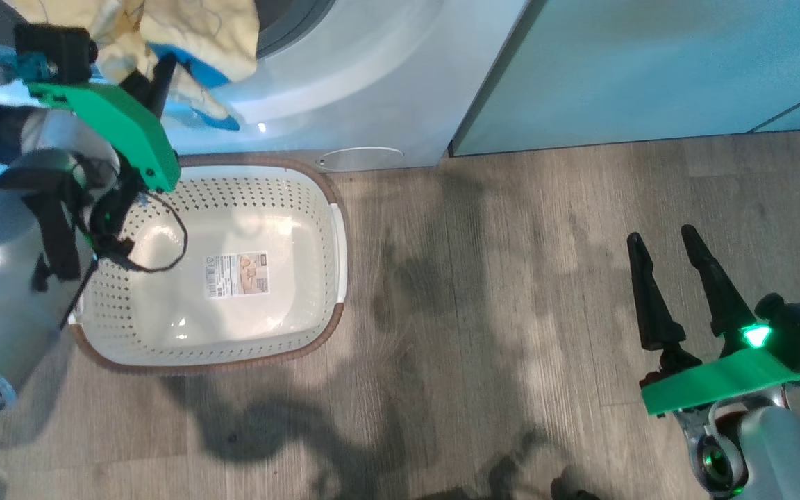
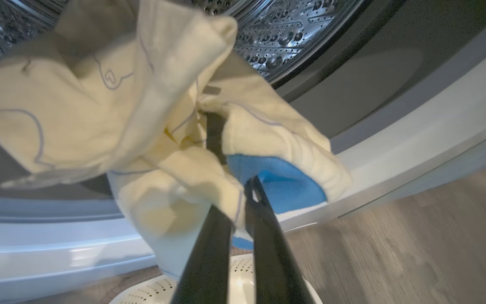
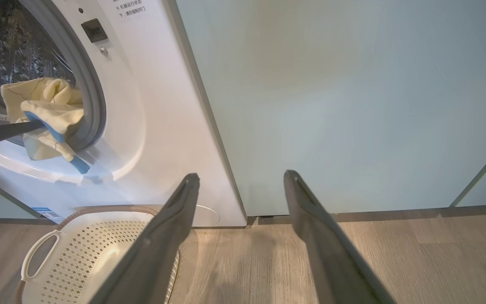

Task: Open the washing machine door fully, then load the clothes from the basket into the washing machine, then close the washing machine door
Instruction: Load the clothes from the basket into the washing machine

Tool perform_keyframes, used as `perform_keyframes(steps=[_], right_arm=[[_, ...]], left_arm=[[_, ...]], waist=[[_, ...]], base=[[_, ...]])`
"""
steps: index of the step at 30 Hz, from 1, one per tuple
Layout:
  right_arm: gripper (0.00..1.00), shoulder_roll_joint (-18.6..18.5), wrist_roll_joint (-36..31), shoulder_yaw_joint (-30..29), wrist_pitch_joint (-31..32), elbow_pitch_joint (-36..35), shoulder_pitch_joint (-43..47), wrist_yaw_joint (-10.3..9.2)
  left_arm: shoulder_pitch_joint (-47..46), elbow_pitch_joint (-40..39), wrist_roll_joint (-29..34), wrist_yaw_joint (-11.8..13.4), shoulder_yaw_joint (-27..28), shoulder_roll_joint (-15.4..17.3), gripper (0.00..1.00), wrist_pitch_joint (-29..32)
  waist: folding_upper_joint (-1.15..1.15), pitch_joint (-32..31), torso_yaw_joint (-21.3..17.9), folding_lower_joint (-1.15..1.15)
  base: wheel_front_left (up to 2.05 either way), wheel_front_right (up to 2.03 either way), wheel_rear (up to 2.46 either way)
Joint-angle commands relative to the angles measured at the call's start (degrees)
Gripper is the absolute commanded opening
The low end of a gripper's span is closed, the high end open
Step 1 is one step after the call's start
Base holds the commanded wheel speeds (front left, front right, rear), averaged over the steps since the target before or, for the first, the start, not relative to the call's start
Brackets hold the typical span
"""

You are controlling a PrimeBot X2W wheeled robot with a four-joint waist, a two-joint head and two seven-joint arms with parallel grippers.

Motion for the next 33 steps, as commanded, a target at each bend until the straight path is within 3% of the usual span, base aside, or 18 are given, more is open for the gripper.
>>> perform_keyframes(steps=[1,9,18,33], right_arm=[[1.00,-0.07,0.03,0.82,-0.55,-1.55,0.28,0.26],[1.00,-0.07,0.64,1.07,-0.55,-2.41,-0.52,0.26],[1.00,-0.07,3.62,2.17,-0.55,-3.53,-3.43,0.26],[1.00,-0.07,7.35,4.81,-0.55,-4.43,-8.37,0.26]], left_arm=[[-3.43,-1.55,-0.39,-0.08,1.42,3.02,0.00,-0.27],[-11.69,-1.33,0.15,0.18,0.97,5.44,0.00,3.92],[-25.07,3.49,4.30,4.51,0.30,8.76,0.00,11.30],[-41.08,9.33,11.61,4.06,-3.62,9.06,0.00,14.72]], waist=[[0.00,-0.18,-0.06,0.00],[0.00,1.95,-0.83,0.00],[0.00,8.99,-2.47,0.00],[0.00,17.03,-5.75,0.00]], base=[[0.00,0.00,0.00],[0.00,0.00,0.00],[0.00,0.00,0.00],[0.00,0.00,0.00]])
